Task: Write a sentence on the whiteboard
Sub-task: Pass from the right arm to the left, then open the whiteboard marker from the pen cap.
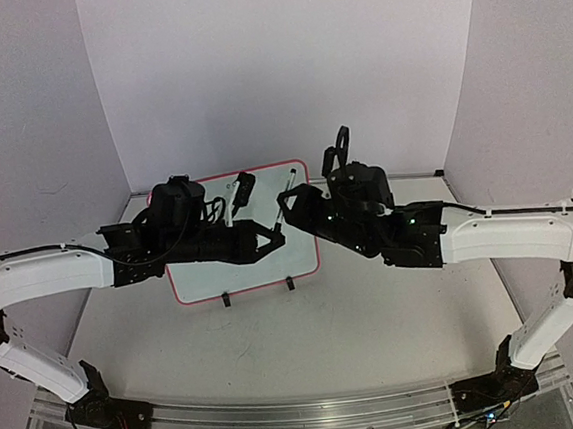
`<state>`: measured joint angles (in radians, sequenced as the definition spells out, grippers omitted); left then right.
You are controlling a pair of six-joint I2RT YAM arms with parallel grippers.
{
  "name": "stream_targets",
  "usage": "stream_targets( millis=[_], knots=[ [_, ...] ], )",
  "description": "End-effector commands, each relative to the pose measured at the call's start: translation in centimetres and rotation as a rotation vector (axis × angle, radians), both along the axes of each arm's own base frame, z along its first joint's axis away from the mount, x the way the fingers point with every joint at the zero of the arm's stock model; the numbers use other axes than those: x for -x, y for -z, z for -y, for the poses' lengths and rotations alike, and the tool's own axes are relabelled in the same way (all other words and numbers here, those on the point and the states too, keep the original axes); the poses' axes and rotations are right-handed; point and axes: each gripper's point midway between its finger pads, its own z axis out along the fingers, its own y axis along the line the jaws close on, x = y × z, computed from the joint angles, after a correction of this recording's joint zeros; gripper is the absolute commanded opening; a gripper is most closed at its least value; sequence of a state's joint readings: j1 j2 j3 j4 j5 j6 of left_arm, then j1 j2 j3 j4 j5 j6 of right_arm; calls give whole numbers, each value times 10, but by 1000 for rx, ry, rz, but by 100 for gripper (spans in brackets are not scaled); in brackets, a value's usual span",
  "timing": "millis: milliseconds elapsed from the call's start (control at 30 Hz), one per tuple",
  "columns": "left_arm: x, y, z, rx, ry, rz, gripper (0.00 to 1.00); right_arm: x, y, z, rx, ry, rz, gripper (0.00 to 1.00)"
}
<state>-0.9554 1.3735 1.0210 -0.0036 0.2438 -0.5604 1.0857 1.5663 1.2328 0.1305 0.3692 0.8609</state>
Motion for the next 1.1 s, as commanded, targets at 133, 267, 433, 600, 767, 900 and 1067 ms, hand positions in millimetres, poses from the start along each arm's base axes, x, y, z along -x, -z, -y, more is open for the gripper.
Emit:
stream_targets(
  millis=[133,267,433,600,767,900,1067],
  knots=[
    [43,-13,-38,-167,199,119,0,15,0,31,313,-126,-13,73],
    [63,-4,-54,-218,346,85,0,30,-10,28,341,-322,-8,82],
    [84,-3,-65,-256,515,110,0,45,-10,30,260,-580,-97,86],
    [106,1,-63,-251,695,96,0,81,-19,14,167,-863,-118,90],
    [112,-2,-54,-190,779,104,0,108,-15,1,101,-1066,-164,91],
    [107,7,-49,-211,785,87,0,118,-4,-5,71,-1153,-214,87],
    [104,14,-45,-207,784,77,0,122,11,-8,65,-1197,-258,83]
  ],
)
